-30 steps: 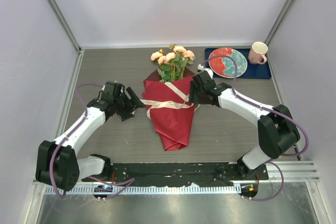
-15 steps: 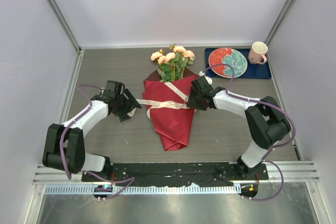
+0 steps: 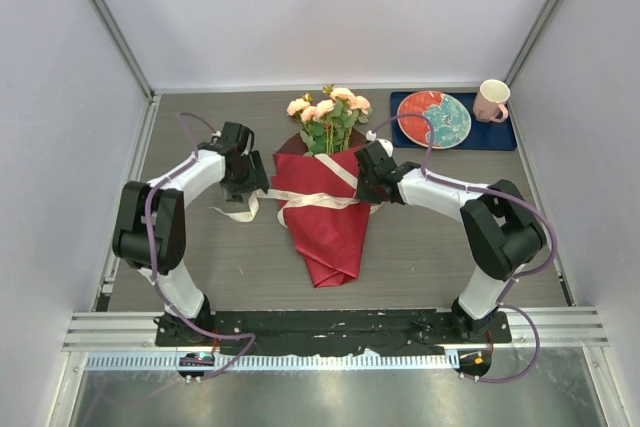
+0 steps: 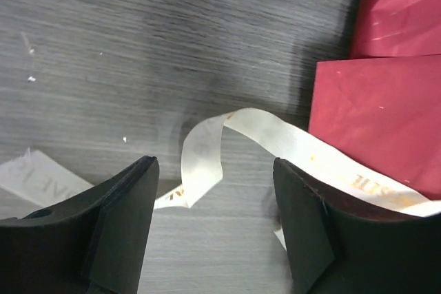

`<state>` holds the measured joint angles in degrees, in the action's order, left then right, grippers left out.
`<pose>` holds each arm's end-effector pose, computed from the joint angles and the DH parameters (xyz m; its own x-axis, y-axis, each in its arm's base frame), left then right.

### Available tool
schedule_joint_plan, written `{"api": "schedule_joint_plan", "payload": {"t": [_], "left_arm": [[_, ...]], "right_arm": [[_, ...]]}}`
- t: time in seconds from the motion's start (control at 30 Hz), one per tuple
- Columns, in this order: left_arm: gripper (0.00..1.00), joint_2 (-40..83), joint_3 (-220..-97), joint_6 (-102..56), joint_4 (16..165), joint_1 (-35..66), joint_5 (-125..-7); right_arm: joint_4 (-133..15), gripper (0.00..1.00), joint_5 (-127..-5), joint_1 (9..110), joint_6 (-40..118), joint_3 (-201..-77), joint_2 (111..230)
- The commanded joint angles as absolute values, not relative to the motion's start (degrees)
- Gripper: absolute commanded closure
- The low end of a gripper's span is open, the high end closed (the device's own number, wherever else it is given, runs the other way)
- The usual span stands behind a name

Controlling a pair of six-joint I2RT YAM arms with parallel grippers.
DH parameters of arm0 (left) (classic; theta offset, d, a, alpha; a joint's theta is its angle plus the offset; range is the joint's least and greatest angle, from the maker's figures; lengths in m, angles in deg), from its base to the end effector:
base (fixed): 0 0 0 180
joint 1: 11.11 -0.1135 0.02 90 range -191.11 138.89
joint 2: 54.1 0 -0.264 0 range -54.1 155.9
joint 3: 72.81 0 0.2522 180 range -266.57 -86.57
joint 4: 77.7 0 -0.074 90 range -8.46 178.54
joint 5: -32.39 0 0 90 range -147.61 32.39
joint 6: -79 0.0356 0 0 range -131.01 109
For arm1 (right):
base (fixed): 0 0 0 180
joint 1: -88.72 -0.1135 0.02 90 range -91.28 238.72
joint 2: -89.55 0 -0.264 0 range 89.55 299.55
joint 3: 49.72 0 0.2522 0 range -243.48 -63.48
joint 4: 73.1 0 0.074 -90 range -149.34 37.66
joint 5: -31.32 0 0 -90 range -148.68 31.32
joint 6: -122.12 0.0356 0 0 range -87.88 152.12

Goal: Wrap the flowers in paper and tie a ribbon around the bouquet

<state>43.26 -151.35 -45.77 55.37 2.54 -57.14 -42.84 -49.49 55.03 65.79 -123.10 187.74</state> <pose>0.3281 -0.0794 0.1940 -0.8605 -0.3779 -0.3416 -0.3141 0.9216 -0.2281 0.2936 0.1889 0.1795 -0.8291 0.1050 -0.5491 -0.0142 0.9779 0.2085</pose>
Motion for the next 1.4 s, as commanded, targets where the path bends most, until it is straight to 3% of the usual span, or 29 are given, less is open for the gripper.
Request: {"api": "schedule_joint_plan", "payload": {"t": [0.0, 0.13, 0.17, 0.27, 0.37, 0.6, 0.83, 0.9, 1.1, 1.23, 1.37], "left_arm": [[0.33, 48.8, -154.8, -40.8, 50.5, 4.1, -53.7], [0.52, 51.6, -154.6, -40.7, 50.7, 4.3, -54.2], [0.61, 51.8, -154.4, -40.7, 50.6, 4.3, -53.9], [0.73, 51.0, -153.4, -40.5, 51.4, 4.3, -52.6], [1.00, 48.9, -152.5, -42.5, 52.0, 4.3, -50.0], [1.00, 36.3, -146.3, -62.7, 53.6, 3.4, -44.4], [1.00, 29.8, -139.4, -80.1, 56.0, -7.3, -59.3], [1.00, 28.6, -139.2, -80.3, 54.7, -10.9, -60.7], [1.00, 29.6, -140.4, -77.6, 56.3, -13.1, -67.2], [1.00, 28.8, -140.3, -77.7, 57.2, -13.1, -66.6], [1.00, 27.1, -139.5, -78.9, 56.7, -13.6, -64.2]], "right_arm": [[-41.0, 0.90, -47.3, 54.6, 65.3, -126.0, 186.8], [-39.0, 0.96, -45.5, 54.4, 65.3, -126.0, 185.4], [-38.5, 0.97, -45.1, 54.4, 65.1, -125.9, 185.0], [-36.8, 1.00, -44.4, 54.4, 65.3, -125.4, 183.7], [-34.9, 1.00, -44.0, 54.3, 67.5, -124.2, 182.3], [-28.9, 1.00, -40.3, 54.3, 84.9, -123.1, 175.7], [-20.8, 1.00, -49.8, 56.6, 102.2, -125.1, 177.8], [-25.8, 1.00, -60.3, 57.4, 101.1, -123.7, 177.0], [-21.7, 1.00, -71.5, 57.4, 95.5, -126.2, 174.6], [-18.0, 1.00, -70.1, 58.8, 93.8, -124.6, 171.1], [-13.0, 1.00, -62.7, 67.8, 94.5, -122.4, 167.7]]}}
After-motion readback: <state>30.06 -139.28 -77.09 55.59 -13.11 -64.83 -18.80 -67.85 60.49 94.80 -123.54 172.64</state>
